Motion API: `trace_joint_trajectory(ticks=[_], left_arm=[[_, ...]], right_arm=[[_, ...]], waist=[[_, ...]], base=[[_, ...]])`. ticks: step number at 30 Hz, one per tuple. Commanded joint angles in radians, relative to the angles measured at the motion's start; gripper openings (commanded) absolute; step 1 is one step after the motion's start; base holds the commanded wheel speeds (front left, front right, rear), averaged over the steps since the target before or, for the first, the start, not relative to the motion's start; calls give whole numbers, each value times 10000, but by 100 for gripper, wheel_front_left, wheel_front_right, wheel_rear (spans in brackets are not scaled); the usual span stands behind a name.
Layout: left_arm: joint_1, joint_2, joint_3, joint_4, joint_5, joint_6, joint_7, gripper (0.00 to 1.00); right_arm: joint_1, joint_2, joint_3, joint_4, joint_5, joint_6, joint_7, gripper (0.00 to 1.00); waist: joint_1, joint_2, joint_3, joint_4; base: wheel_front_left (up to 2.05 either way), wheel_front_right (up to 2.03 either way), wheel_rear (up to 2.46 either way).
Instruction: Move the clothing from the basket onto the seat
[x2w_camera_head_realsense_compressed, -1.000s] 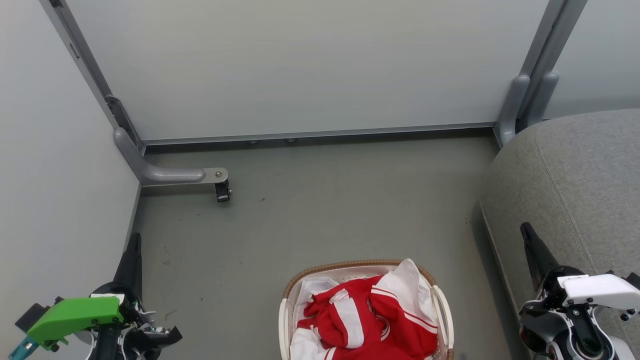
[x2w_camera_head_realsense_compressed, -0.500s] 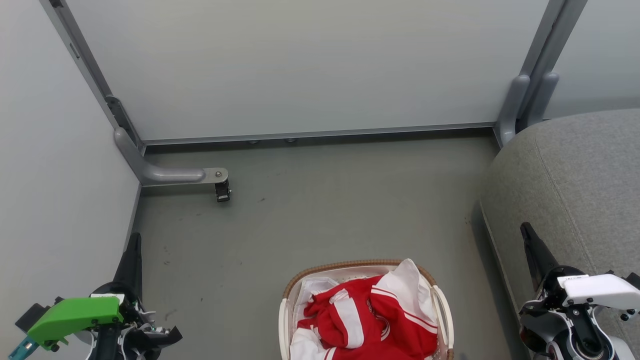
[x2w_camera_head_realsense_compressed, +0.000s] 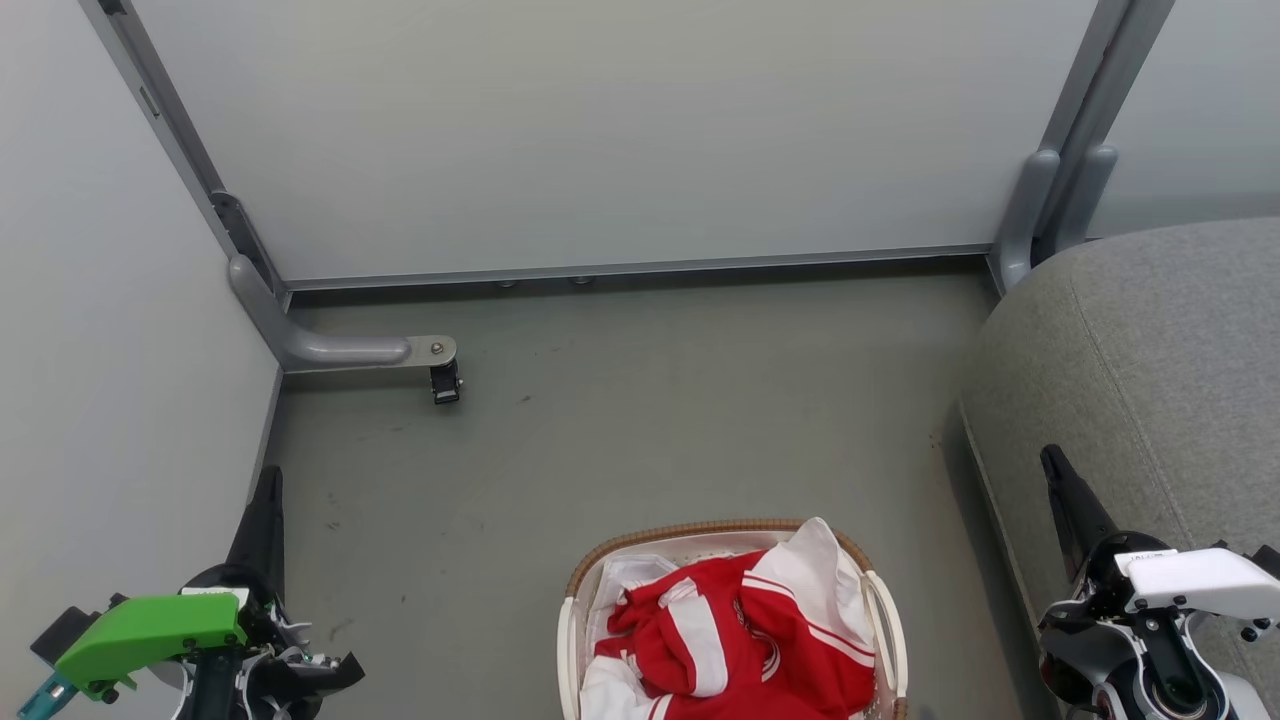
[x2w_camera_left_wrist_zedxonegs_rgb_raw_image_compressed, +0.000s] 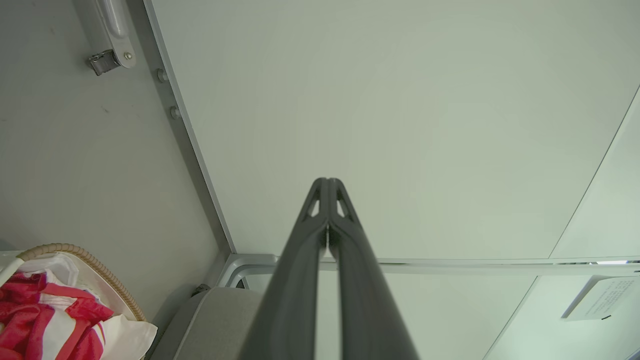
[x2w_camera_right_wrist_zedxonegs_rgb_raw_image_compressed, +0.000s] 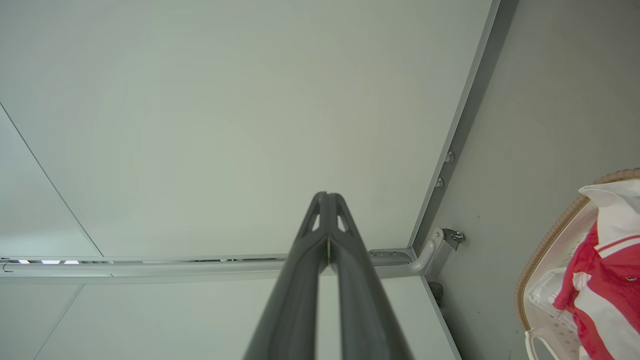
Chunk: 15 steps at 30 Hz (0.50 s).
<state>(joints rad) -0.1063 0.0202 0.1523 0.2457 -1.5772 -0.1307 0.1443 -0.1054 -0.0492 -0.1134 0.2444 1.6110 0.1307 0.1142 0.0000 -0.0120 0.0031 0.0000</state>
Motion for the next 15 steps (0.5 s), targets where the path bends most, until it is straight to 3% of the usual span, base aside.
trace_joint_trajectory(ticks=[1,4,5,15], left_arm=[[-179,73,15,-10,-45,-18,26,0],[-179,73,15,-10,-45,-18,26,0],[14,-8,-4,27,4,0,-6,100],[418,-75,-245,61,213,0,-385,100]], right_arm=[[-112,-47,-9,23,-2,23,-11,0],[-112,-47,-9,23,-2,23,-11,0],[16,10,5,26,-3,-2,-6,100],[265,102,313,262,-296,-3,-352,100]], waist=[[0,120,0,1],[0,120,0,1],[0,0,0,0],[0,7,14,3]], base=[[0,0,0],[0,0,0],[0,0,0],[0,0,0]])
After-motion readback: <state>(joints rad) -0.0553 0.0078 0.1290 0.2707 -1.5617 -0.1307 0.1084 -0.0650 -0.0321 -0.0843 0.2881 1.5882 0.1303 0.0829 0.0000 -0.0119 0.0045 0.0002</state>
